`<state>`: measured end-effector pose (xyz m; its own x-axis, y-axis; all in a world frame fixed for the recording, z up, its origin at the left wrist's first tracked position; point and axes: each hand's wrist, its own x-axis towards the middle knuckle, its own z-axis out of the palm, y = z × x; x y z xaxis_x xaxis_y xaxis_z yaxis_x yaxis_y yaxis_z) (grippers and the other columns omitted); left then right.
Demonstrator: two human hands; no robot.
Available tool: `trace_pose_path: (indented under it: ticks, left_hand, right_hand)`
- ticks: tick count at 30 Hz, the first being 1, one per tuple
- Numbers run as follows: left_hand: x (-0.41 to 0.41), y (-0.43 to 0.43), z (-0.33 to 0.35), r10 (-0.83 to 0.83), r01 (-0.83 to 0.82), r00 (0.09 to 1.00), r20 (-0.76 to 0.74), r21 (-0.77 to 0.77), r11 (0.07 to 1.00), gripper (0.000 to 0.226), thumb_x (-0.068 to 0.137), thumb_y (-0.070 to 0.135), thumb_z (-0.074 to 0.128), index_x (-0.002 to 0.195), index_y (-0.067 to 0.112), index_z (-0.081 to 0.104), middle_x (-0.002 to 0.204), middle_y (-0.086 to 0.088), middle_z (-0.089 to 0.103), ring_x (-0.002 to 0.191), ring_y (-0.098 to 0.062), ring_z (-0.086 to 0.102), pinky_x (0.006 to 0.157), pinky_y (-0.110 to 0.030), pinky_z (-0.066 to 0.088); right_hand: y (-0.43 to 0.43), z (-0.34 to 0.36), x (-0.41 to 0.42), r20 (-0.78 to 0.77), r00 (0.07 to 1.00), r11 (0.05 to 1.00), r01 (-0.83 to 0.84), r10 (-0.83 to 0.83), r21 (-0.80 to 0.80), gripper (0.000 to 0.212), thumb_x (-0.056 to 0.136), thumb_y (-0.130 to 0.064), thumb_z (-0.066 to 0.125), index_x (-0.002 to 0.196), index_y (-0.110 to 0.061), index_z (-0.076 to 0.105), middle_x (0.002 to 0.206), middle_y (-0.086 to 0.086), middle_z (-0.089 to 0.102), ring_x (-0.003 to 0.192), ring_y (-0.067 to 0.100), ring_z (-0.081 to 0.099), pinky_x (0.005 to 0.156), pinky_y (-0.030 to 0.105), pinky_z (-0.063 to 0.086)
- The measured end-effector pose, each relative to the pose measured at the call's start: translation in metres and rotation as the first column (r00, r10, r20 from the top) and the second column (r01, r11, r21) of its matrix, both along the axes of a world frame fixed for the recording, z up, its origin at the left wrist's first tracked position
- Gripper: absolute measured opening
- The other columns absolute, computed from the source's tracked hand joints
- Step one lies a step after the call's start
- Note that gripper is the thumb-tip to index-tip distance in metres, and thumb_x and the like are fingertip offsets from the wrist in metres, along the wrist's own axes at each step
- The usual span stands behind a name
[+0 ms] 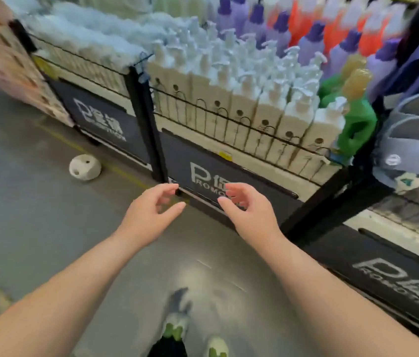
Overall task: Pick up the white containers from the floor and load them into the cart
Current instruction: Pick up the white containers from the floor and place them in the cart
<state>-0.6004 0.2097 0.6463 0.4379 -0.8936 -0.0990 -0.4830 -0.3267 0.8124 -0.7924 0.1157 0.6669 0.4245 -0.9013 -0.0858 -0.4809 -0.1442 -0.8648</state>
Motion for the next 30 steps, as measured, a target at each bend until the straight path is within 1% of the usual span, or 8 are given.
trace_pose_path:
  ticks: [3,7,11,17,20,23,27,30]
  left_hand:
    - [0.037,0.040,-0.007,0.178,-0.178,0.984,-0.010,-0.002,0.984,0.035,0.084,0.031,0.071,0.116,0.034,0.058,0.115,0.009,0.063,0.102,-0.011,0.060,0.096,-0.034,0.048]
    - [0.091,0.085,-0.010,0.355,-0.357,0.933,-0.048,-0.033,0.934,0.040,0.074,0.045,0.066,0.112,0.037,0.056,0.114,0.008,0.063,0.101,-0.014,0.062,0.095,-0.038,0.050]
    - [0.155,0.122,-0.018,0.483,-0.486,0.874,-0.060,-0.061,0.872,0.033,0.082,0.034,0.072,0.111,0.033,0.057,0.111,0.008,0.061,0.099,-0.015,0.060,0.093,-0.038,0.050]
    - [0.281,0.156,-0.020,0.518,-0.518,0.855,0.002,-0.035,0.855,0.033,0.084,0.027,0.072,0.114,0.030,0.059,0.114,0.006,0.062,0.097,-0.011,0.060,0.085,-0.019,0.046]
    - [0.339,0.162,-0.012,0.534,-0.532,0.845,0.019,-0.055,0.845,0.031,0.084,0.026,0.071,0.111,0.033,0.057,0.111,0.007,0.062,0.095,-0.012,0.060,0.085,-0.021,0.046]
    - [0.390,0.162,-0.006,0.538,-0.536,0.842,0.029,-0.049,0.843,0.034,0.086,0.028,0.070,0.117,0.031,0.058,0.113,0.009,0.061,0.097,-0.010,0.059,0.082,-0.016,0.044]
    - [0.453,0.151,-0.009,0.570,-0.568,0.822,-0.005,-0.085,0.818,0.033,0.085,0.026,0.070,0.114,0.035,0.057,0.114,0.008,0.062,0.097,-0.005,0.058,0.089,-0.027,0.047]
    - [0.500,0.132,-0.014,0.591,-0.590,0.807,-0.018,-0.090,0.803,0.032,0.085,0.024,0.070,0.114,0.034,0.057,0.114,0.008,0.061,0.097,-0.001,0.057,0.087,-0.019,0.045]
  right_hand:
    - [0.008,-0.001,0.058,-0.030,0.982,0.982,-0.188,0.188,-0.002,0.032,0.086,-0.034,0.064,0.117,-0.028,0.060,0.110,-0.014,0.063,0.102,0.005,0.057,0.091,0.023,0.044]
    - [0.028,-0.004,0.137,-0.065,0.937,0.938,-0.346,0.345,-0.011,0.032,0.086,-0.035,0.065,0.117,-0.028,0.060,0.107,-0.013,0.062,0.100,0.006,0.057,0.090,0.024,0.044]
    - [0.049,-0.008,0.221,-0.081,0.889,0.891,-0.454,0.451,-0.018,0.033,0.087,-0.033,0.064,0.119,-0.026,0.059,0.106,-0.013,0.061,0.098,0.007,0.056,0.087,0.021,0.041]
    - [0.081,-0.016,0.362,-0.057,0.869,0.871,-0.492,0.492,0.006,0.034,0.085,-0.033,0.065,0.118,-0.026,0.060,0.107,-0.013,0.061,0.098,0.005,0.056,0.091,0.024,0.045]
    - [0.088,-0.013,0.421,-0.046,0.858,0.859,-0.511,0.511,0.010,0.035,0.085,-0.034,0.065,0.119,-0.026,0.060,0.110,-0.012,0.062,0.101,0.004,0.056,0.092,0.022,0.044]
    - [0.080,-0.009,0.470,-0.080,0.848,0.851,-0.526,0.523,-0.006,0.035,0.086,-0.034,0.065,0.120,-0.025,0.060,0.110,-0.011,0.063,0.100,0.004,0.056,0.092,0.022,0.043]
    - [0.057,-0.009,0.539,-0.063,0.850,0.852,-0.524,0.522,-0.009,0.032,0.086,-0.032,0.065,0.116,-0.025,0.061,0.108,-0.010,0.064,0.097,0.006,0.056,0.092,0.025,0.045]
    - [0.038,-0.015,0.594,-0.054,0.839,0.841,-0.541,0.541,0.014,0.034,0.086,-0.033,0.065,0.118,-0.024,0.061,0.109,-0.010,0.063,0.095,0.004,0.056,0.088,0.021,0.043]
